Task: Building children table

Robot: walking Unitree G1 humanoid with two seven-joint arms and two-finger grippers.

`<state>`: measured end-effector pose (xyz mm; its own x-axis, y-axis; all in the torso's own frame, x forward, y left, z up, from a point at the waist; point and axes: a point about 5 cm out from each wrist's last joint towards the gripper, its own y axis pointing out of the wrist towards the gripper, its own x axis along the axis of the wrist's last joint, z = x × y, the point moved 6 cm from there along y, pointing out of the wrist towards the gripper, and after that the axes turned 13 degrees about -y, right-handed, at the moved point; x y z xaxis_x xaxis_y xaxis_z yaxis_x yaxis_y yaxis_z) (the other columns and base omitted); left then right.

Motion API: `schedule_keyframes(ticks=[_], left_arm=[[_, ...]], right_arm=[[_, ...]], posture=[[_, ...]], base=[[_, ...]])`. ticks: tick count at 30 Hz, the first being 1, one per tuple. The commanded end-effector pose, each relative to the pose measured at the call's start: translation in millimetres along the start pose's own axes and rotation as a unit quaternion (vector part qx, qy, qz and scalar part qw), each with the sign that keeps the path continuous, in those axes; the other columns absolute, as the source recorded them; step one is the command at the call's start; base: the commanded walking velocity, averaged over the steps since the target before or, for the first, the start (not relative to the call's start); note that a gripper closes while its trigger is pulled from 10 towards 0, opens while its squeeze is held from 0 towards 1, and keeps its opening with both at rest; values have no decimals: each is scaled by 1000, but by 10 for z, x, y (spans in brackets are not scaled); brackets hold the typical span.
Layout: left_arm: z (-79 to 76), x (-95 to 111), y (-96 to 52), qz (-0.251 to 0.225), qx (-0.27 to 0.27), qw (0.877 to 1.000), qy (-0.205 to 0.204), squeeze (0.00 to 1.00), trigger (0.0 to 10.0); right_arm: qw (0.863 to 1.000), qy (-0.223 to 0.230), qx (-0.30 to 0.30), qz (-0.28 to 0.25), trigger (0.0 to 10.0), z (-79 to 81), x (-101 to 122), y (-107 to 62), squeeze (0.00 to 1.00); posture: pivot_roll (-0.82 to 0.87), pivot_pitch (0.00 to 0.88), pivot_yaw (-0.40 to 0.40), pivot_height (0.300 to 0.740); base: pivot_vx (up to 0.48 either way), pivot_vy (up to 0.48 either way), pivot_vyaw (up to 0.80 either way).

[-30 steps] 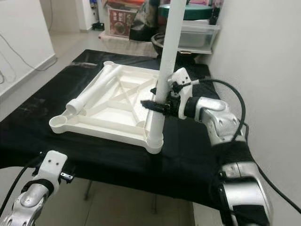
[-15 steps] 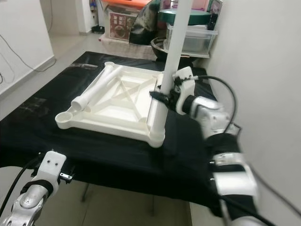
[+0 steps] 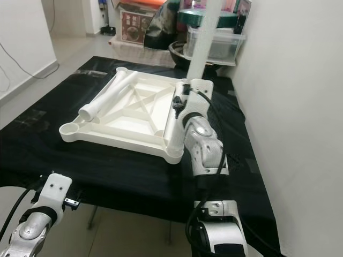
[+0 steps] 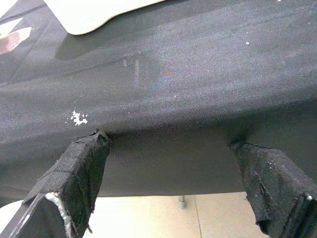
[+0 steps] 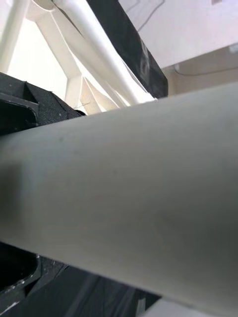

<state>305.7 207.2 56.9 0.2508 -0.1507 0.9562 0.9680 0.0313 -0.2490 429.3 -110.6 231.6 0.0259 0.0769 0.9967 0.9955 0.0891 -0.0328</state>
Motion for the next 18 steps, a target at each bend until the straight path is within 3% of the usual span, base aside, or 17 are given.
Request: schedule_keyframes(ticks=[1,2,5,6,8,9,11,12,13,15,17,18], left_arm=[[-15,69,42,-10,-8,1000,5,0,10000],[-33,71,40,-11,-8,1000,3,0,10000],[-62,65,34,-10,-11,1000,2,0,10000],[-87,59,28,-10,-13,1000,1,0,10000],[-87,59,28,-10,-13,1000,1,0,10000],[-93,52,29,-9,-15,1000,1,0,10000],[-93,52,29,-9,-15,1000,1,0,10000],[-87,53,37,-8,-15,1000,2,0,10000],[-87,53,37,-8,-15,1000,2,0,10000],[-85,82,66,-11,-16,1000,4,0,10000],[-85,82,66,-11,-16,1000,4,0,10000],[-94,97,77,-13,-17,1000,5,0,10000]], right_arm=[[999,24,44,1,10000,219,20,-12,0],[998,30,51,-11,10000,229,89,-34,1000],[997,25,74,-18,10000,246,140,-55,1000],[993,18,110,-32,10000,266,226,-86,1000],[993,18,110,-32,10000,266,226,-86,1000],[982,1,178,-61,10000,293,355,-123,0],[982,1,178,-61,10000,293,355,-123,0],[966,-4,243,-88,10000,310,484,-184,0],[966,-4,243,-88,10000,310,484,-184,0],[909,-37,395,-126,10000,429,539,-389,0],[909,-37,395,-126,10000,429,539,-389,0],[882,-52,451,-127,10000,503,459,-471,0]], posture=[[94,0,-91,740],[95,0,-89,740],[95,0,-89,740],[93,0,-89,740],[93,0,-89,740],[92,0,-89,740],[92,0,-89,740],[82,0,-86,740],[82,0,-86,740],[87,0,-88,740],[87,0,-88,740],[99,0,-88,740]], base=[[0,0,0],[0,0,0],[0,0,0],[0,0,0],[0,0,0],[0,0,0],[0,0,0],[0,0,0],[0,0,0],[0,0,0],[0,0,0],[0,0,0]])
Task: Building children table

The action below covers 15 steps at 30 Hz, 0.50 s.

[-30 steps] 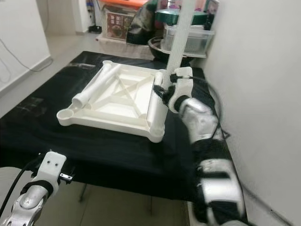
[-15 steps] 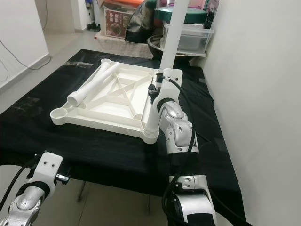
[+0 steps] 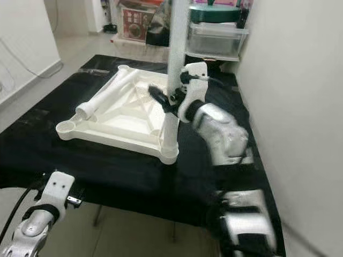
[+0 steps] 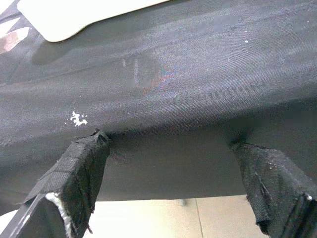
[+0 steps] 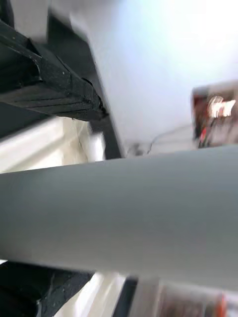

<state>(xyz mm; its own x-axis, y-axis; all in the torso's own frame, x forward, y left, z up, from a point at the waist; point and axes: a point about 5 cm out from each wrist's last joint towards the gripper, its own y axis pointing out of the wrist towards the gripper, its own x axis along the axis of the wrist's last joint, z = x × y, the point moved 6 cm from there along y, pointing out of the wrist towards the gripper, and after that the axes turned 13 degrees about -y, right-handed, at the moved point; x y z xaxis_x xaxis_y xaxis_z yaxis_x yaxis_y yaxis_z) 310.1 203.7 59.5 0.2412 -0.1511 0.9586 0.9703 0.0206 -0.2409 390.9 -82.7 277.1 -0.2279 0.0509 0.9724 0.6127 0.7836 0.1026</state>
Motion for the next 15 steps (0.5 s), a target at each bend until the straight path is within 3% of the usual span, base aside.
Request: schedule_keyframes(ticks=[1,4,5,6,7,9,10,11,12,15], left_arm=[[-70,68,49,-9,-14,1000,5,0,10000],[-74,74,51,-10,-15,1000,6,0,10000],[-68,80,48,-10,-14,1000,7,0,10000],[-68,80,48,-10,-14,1000,7,0,10000],[-45,74,36,-10,-10,1000,7,0,10000],[-45,74,36,-10,-10,1000,7,0,10000],[-28,67,24,-9,-6,1000,6,0,10000],[-24,56,10,-8,-5,1000,5,0,10000],[-31,41,0,-6,-5,1000,5,0,10000],[-40,31,-3,-5,-6,1000,4,0,10000]], right_arm=[[992,-7,125,-8,10000,341,-63,88,0],[988,-10,152,-4,10000,405,-115,86,0],[983,-10,184,-7,3490,517,-129,101,0],[983,-10,184,-7,3490,517,-129,101,0],[974,-9,225,-19,2039,693,-107,93,0],[974,-9,225,-19,2039,693,-107,93,0],[968,-8,250,-27,863,813,-97,83,0],[966,-9,255,-30,863,866,-114,98,0],[971,-5,237,-24,1882,839,-158,137,0],[982,-3,190,-9,2471,716,-226,218,0]], posture=[[104,0,-92,740],[104,0,-92,740],[114,0,-98,740],[114,0,-98,740],[133,0,-114,740],[133,0,-114,740],[133,0,-114,740],[133,0,-114,740],[133,0,-114,740],[133,0,-114,740]], base=[[0,0,0],[0,0,0],[0,0,0],[0,0,0],[0,0,0],[0,0,0],[0,0,0],[0,0,0],[0,0,0],[0,0,0]])
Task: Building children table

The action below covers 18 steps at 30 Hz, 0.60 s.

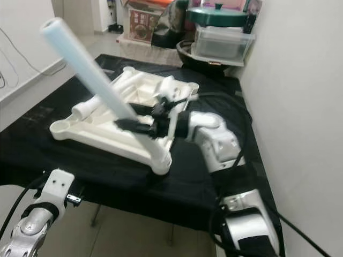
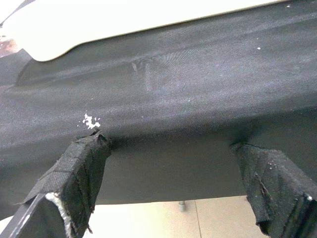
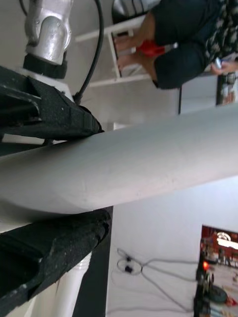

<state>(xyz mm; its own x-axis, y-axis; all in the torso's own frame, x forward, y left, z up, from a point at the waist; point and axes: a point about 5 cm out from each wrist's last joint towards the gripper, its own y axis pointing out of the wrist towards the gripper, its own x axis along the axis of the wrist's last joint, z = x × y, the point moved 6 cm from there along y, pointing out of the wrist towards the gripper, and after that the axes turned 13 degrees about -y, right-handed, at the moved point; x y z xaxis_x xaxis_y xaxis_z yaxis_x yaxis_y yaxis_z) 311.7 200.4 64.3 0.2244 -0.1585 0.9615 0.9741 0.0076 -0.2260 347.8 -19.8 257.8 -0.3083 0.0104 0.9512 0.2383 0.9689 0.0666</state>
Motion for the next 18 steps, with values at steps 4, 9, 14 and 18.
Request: schedule_keyframes(ticks=[4,9,14,18], left_arm=[[-15,-10,21,3,-4,1000,3,0,10000],[2,13,51,1,-3,1000,5,0,10000],[-9,-10,46,3,-4,1000,5,0,10000],[-17,-33,33,6,-5,1000,4,0,10000]], right_arm=[[993,40,-101,43,0,-325,-282,-59,0],[987,54,-146,51,0,-468,-364,-131,0],[980,66,-181,50,0,-538,-447,-230,0],[976,72,-202,39,0,-564,-466,-297,0]], posture=[[125,0,-98,740],[116,0,-96,740],[113,0,-95,740],[110,0,-94,740]], base=[[0,0,0],[0,0,0],[0,0,0],[0,0,0]])
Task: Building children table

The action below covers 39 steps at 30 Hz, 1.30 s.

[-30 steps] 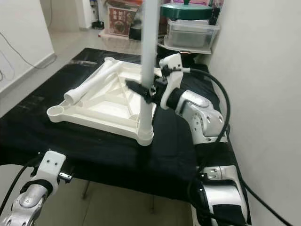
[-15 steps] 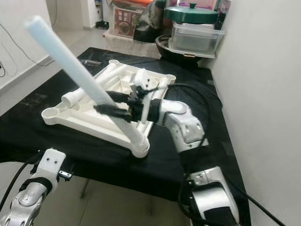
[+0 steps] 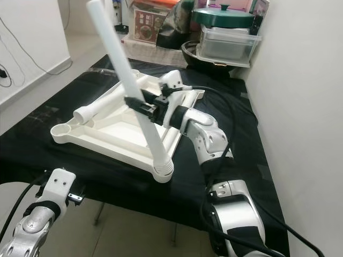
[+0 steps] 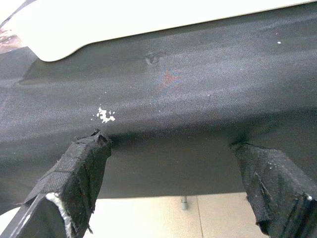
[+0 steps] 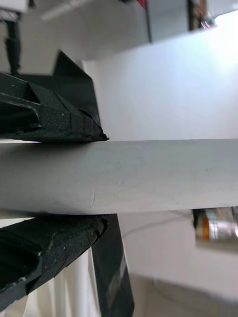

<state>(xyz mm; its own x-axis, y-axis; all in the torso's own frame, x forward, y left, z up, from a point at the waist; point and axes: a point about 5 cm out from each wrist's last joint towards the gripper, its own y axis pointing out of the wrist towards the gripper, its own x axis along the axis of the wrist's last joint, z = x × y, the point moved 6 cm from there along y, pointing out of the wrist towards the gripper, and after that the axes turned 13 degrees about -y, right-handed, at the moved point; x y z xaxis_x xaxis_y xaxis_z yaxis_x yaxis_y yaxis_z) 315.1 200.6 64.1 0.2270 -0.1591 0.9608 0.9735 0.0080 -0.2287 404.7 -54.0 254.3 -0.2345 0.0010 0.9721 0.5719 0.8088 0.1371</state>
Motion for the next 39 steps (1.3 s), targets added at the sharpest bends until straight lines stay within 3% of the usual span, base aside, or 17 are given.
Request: schedule_keyframes(ticks=[1,3,7,12,20,24,28,29,30,31,32,34,36,38,39], left_arm=[[-11,-37,-3,5,-4,1000,3,0,10000],[15,-20,5,3,-2,1000,3,0,10000],[24,-14,9,3,-2,1000,3,0,10000],[64,-8,19,2,-1,1000,6,0,10000],[36,-9,45,3,-8,1000,11,0,10000],[46,3,53,2,-8,1000,12,0,10000],[109,33,65,-3,-2,1000,12,0,10000],[106,116,91,-16,-7,1000,6,0,10000],[106,116,91,-16,-7,1000,6,0,10000],[99,202,116,-29,-13,999,3,0,10000],[99,202,116,-29,-13,999,3,0,10000],[99,316,138,-46,-25,999,-2,0,10000],[99,316,138,-46,-25,999,-2,0,10000],[110,393,137,-57,-32,998,-7,0,10000],[110,393,137,-57,-32,998,-7,0,10000]], right_arm=[[999,36,-32,20,0,-54,-232,-122,0],[997,43,-66,-4,0,-120,-179,-171,0],[996,45,-78,-10,0,-151,-171,-179,0],[989,56,-133,-14,0,-248,-300,-351,0],[983,57,-170,-27,0,-154,-414,-575,0],[981,56,-183,-35,0,-147,-408,-610,0],[970,55,-233,-53,0,-205,-365,-662,0],[963,57,-251,-82,0,-305,-189,-616,0],[963,57,-251,-82,0,-305,-189,-616,0],[959,60,-252,-114,0,-373,31,-553,0],[959,60,-252,-114,0,-373,31,-553,0],[957,50,-235,-160,0,-409,367,-477,0],[957,50,-235,-160,0,-409,367,-477,0],[956,44,-215,-193,0,-398,609,-451,0],[956,44,-215,-193,0,-398,609,-451,0]], posture=[[108,0,-93,740],[106,0,-88,740],[106,0,-87,740],[97,0,-74,740],[81,0,-55,740],[81,0,-54,740],[78,0,-44,740],[80,0,-38,740],[80,0,-38,740],[81,0,-36,740],[81,0,-36,740],[91,0,-40,740],[91,0,-40,740],[96,0,-42,740],[96,0,-42,740]], base=[[0,0,0],[0,0,0],[0,0,0],[0,0,0],[0,0,0],[0,0,0],[0,0,0],[0,0,0],[0,0,0],[0,0,0],[0,0,0],[0,0,0],[0,0,0],[0,0,0],[0,0,0]])
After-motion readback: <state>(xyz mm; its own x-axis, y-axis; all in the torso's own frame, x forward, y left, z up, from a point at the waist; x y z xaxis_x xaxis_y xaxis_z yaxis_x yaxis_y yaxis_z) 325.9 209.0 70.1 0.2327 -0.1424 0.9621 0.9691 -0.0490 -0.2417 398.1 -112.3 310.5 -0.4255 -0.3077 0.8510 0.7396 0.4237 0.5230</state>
